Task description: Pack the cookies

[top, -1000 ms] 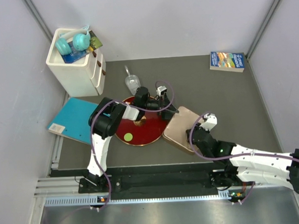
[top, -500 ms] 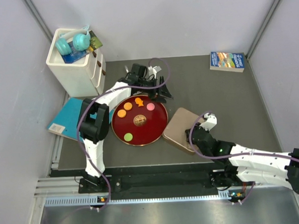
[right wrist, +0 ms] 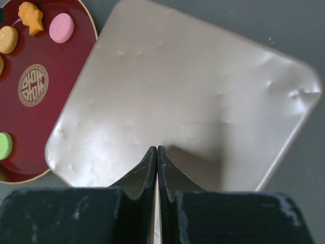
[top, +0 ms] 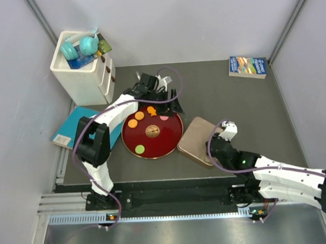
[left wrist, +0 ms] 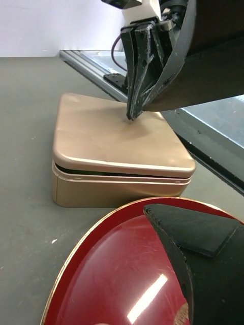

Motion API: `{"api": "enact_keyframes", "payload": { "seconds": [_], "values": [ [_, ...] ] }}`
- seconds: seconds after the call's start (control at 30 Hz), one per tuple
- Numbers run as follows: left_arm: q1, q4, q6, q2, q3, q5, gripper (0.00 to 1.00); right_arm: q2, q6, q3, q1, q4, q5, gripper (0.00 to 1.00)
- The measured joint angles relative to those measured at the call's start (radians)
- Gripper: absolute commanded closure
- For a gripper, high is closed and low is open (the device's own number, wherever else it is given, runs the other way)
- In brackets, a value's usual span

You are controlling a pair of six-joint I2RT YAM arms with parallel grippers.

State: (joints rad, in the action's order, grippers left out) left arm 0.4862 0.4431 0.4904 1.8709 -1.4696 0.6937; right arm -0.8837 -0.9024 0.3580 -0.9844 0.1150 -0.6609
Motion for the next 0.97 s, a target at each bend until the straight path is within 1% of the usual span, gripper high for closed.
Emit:
{"api": "enact_keyframes", "payload": {
  "seconds": [0.13,0.2,0.23,0.27,0.3,0.33,0.37,0.47,0.6,0.7,0.77,0.83,0.97],
  "values": [
    [-0.001,-0.02,0.0,-0.074,0.013,-0.044,0.2,0.053,0.055,0.072,0.001,0.12,-0.015,0.99],
    [-0.002,-0.039,0.001,-0.107,0.013,-0.064,0.19,0.074,0.081,0.127,0.001,0.151,-0.026,0.94],
    [-0.003,-0.047,0.002,-0.121,0.014,-0.074,0.18,0.085,0.093,0.155,0.001,0.166,-0.03,0.87],
    [-0.003,-0.054,0.004,-0.135,0.014,-0.09,0.17,0.096,0.105,0.18,0.001,0.177,-0.034,0.61],
    [-0.004,-0.058,0.004,-0.145,0.015,-0.101,0.09,0.108,0.117,0.201,0.001,0.186,-0.037,0.5],
    [-0.004,-0.066,0.005,-0.16,0.021,-0.132,0.07,0.121,0.132,0.217,0.002,0.19,-0.037,0.42],
    [-0.004,-0.07,0.004,-0.172,0.029,-0.154,0.01,0.134,0.157,0.23,0.002,0.192,-0.035,0.33],
    [-0.003,-0.074,0.003,-0.23,0.082,-0.266,0.01,0.162,0.237,0.261,0.002,0.208,-0.034,0.26],
    [0.006,-0.069,-0.001,-0.306,0.156,-0.422,0.01,0.133,0.33,0.327,0.002,0.258,-0.041,0.24],
    [0.023,-0.064,0.003,-0.391,0.259,-0.565,0.01,0.087,0.399,0.387,0.002,0.284,-0.044,0.22],
    [0.04,-0.061,0.009,-0.451,0.323,-0.641,0.01,0.083,0.431,0.398,0.001,0.289,-0.043,0.16],
    [0.06,-0.061,0.014,-0.513,0.386,-0.715,0.01,0.09,0.46,0.398,0.001,0.293,-0.037,0.12],
    [0.09,-0.052,0.032,-0.645,0.483,-0.83,0.01,0.112,0.516,0.398,0.002,0.293,-0.034,0.11]
  ]
}}
